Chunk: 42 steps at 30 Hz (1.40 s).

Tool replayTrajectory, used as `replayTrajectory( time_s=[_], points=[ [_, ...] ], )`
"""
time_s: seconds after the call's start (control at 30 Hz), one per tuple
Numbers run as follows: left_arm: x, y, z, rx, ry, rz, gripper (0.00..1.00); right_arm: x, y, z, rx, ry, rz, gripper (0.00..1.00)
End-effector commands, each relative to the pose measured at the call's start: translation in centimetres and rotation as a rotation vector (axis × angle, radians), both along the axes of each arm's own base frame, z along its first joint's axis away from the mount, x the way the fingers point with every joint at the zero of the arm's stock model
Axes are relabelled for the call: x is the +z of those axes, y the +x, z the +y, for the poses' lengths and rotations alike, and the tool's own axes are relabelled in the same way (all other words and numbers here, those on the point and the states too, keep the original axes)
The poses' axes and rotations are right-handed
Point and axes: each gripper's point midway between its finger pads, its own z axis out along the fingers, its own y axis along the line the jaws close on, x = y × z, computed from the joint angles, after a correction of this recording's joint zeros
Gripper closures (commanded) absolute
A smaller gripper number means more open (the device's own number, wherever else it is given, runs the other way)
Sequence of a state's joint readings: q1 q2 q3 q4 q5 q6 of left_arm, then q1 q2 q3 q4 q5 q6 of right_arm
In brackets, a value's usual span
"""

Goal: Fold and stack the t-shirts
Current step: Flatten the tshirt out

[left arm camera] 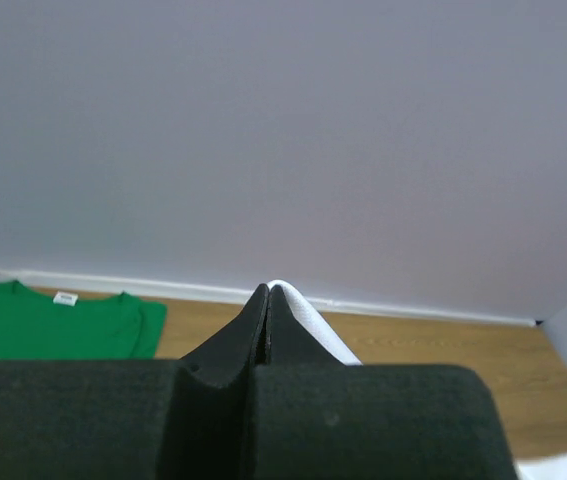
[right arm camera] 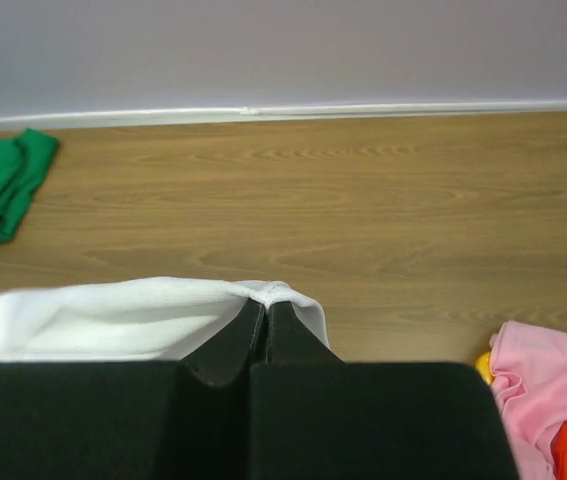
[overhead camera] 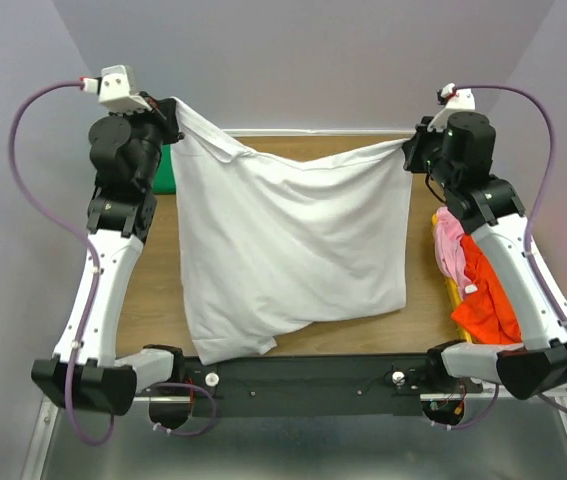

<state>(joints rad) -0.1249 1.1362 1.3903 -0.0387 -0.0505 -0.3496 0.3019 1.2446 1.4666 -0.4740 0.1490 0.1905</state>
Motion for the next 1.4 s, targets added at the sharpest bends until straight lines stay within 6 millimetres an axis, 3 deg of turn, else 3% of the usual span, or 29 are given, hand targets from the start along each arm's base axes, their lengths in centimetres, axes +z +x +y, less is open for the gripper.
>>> replayTrajectory(
  time_s=[0.0, 0.07, 0.2, 0.3, 0.4, 0.57, 0.6, 0.67, 0.7, 0.8, 0.83, 0.93, 1.0, 1.1, 1.13, 1.17, 1.23, 1.27, 1.3, 1.33, 1.37],
  points=[
    [4.7, 0.3, -0.9, -0.045, -0.022, -0.135, 1.00, 4.1, 1.1, -1.2, -0.066, -0.015, -0.130, 1.00],
    [5.3, 0.8, -1.0, -0.050, -0.021, -0.144, 1.00, 4.8, 1.4, -1.0, -0.059, -0.017, -0.144, 1.00],
    [7.1, -0.1, -1.5, -0.084, -0.010, -0.185, 1.00, 6.7, 1.4, -0.6, -0.039, -0.003, -0.182, 1.00],
    [8.7, -2.5, -1.2, -0.082, 0.000, -0.233, 1.00, 7.8, 0.5, -0.5, -0.018, 0.006, -0.209, 1.00],
    [8.9, -4.4, -1.0, -0.080, 0.008, -0.246, 1.00, 9.2, -1.7, -0.3, 0.027, 0.032, -0.249, 1.00],
    [9.6, -10.3, 0.4, -0.039, 0.034, -0.289, 1.00, 12.5, -7.5, 0.0, 0.131, 0.094, -0.348, 1.00],
    [10.5, -12.5, 0.8, -0.034, 0.035, -0.325, 1.00, 13.1, -8.4, -0.1, 0.143, 0.104, -0.366, 0.99],
    [10.7, -14.3, 1.6, 0.002, 0.045, -0.336, 1.00, 15.3, -11.1, -0.3, 0.177, 0.127, -0.429, 1.00],
    [11.8, -16.4, 2.1, 0.017, 0.046, -0.376, 1.00, 15.8, -12.0, -0.3, 0.188, 0.134, -0.442, 1.00],
    [13.3, -19.4, 2.6, 0.033, 0.065, -0.418, 1.00, 18.2, -14.6, -0.7, 0.214, 0.150, -0.501, 1.00],
    [14.7, -20.9, 2.8, 0.036, 0.061, -0.456, 1.00, 18.7, -15.2, -0.5, 0.232, 0.154, -0.512, 0.99],
    [16.9, -23.0, 2.6, 0.015, 0.071, -0.509, 1.00, 19.7, -16.1, -0.4, 0.255, 0.161, -0.537, 1.00],
    [17.7, -23.4, 1.4, -0.048, 0.092, -0.536, 1.00, 19.7, -15.8, -0.4, 0.246, 0.160, -0.531, 1.00],
    [17.7, -21.3, -0.2, -0.126, 0.097, -0.532, 1.00, 18.1, -13.1, -0.9, 0.173, 0.148, -0.475, 1.00],
    [16.2, -18.2, -1.0, -0.155, 0.092, -0.474, 1.00, 16.9, -11.2, -1.5, 0.109, 0.140, -0.437, 1.00],
    [15.3, -16.5, -1.6, -0.180, 0.088, -0.444, 1.00, 15.2, -9.6, -1.5, 0.081, 0.124, -0.389, 1.00],
    [11.7, -10.4, -3.1, -0.230, 0.087, -0.332, 1.00, 12.6, -6.8, -1.5, 0.032, 0.097, -0.320, 1.00],
    [10.1, -8.0, -3.6, -0.242, 0.084, -0.283, 1.00, 9.0, -3.8, -1.3, -0.003, 0.061, -0.230, 0.99],
    [6.7, -3.3, -4.0, -0.237, 0.081, -0.193, 1.00, 7.4, -2.2, -1.1, -0.019, 0.047, -0.203, 1.00],
    [4.6, -0.6, -4.1, -0.226, 0.078, -0.136, 1.00, 5.5, -0.5, -1.0, -0.042, 0.026, -0.162, 1.00],
    [2.6, 1.9, -4.1, -0.209, 0.092, -0.085, 1.00, 1.9, 2.4, -1.1, -0.061, -0.002, -0.082, 1.00]
  ],
)
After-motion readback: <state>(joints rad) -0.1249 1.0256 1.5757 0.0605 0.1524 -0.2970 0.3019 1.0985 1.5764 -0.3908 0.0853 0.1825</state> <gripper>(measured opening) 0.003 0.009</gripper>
